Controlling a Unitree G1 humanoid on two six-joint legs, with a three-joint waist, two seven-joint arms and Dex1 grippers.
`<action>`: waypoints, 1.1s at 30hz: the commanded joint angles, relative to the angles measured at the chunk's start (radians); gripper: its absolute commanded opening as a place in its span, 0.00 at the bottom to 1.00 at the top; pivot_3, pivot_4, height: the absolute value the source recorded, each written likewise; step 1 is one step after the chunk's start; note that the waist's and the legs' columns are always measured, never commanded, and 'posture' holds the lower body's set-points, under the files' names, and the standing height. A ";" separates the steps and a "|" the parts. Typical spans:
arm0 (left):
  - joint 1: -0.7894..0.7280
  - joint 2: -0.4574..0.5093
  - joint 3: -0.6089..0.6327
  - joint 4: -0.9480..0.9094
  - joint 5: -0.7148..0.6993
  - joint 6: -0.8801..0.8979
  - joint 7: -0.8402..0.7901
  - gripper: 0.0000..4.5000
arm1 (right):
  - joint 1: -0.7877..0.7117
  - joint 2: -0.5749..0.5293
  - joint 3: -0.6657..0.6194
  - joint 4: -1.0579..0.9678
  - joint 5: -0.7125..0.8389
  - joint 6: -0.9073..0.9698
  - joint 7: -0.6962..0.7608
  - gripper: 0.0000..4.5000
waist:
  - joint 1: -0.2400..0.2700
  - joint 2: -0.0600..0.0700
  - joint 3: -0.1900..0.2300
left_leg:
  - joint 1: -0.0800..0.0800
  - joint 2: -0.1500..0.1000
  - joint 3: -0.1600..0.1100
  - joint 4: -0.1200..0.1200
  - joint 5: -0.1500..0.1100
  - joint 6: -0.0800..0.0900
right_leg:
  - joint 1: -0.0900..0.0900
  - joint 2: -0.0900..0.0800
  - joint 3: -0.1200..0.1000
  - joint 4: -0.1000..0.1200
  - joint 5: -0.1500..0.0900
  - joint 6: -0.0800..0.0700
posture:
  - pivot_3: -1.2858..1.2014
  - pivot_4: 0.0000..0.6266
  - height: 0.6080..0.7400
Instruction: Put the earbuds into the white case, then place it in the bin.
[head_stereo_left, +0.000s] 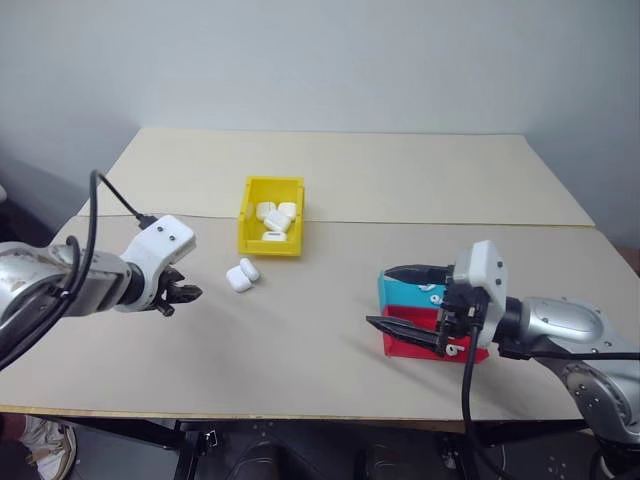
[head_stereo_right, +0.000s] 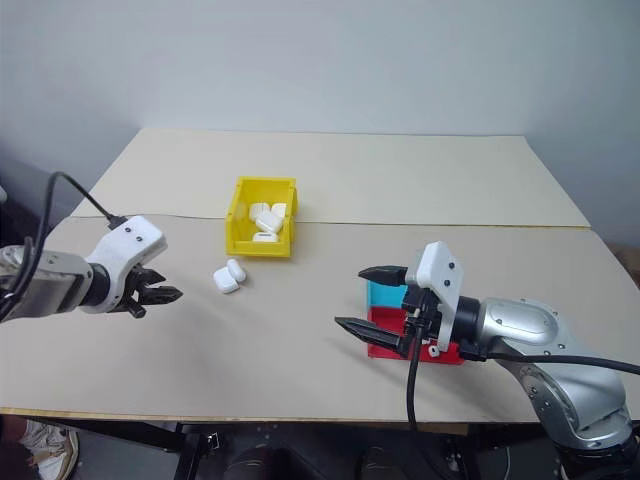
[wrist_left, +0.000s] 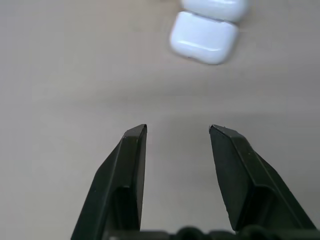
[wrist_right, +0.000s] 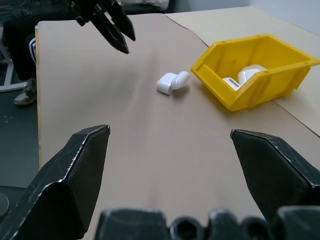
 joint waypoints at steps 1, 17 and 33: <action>-0.112 -0.041 -0.055 0.099 0.185 -0.040 -0.242 0.73 | -0.013 0.006 -0.011 -0.020 -0.007 -0.034 0.002 1.00 | 0.003 0.000 0.000 | -0.001 0.000 0.000 0.000 0.000 0.000 | -0.001 0.000 0.000 0.000 0.000 0.000 | 0.52 0.24 1.00; -0.574 -0.507 -0.437 0.952 0.883 -0.451 -1.027 1.00 | 0.015 0.039 -0.009 -0.047 -0.032 -0.042 -0.025 1.00 | 0.016 0.000 0.000 | -0.008 0.000 -0.002 0.009 -0.002 0.005 | -0.002 0.000 -0.003 0.000 0.000 0.001 | 0.52 0.24 1.00; -0.635 -0.768 -0.322 1.362 1.154 -0.672 -1.045 1.00 | 0.081 0.033 -0.037 -0.119 -0.009 -0.023 -0.079 1.00 | 0.001 0.000 0.000 | -0.012 0.001 -0.003 0.015 -0.005 0.009 | -0.003 0.000 -0.004 0.000 -0.001 0.003 | 0.52 0.24 1.00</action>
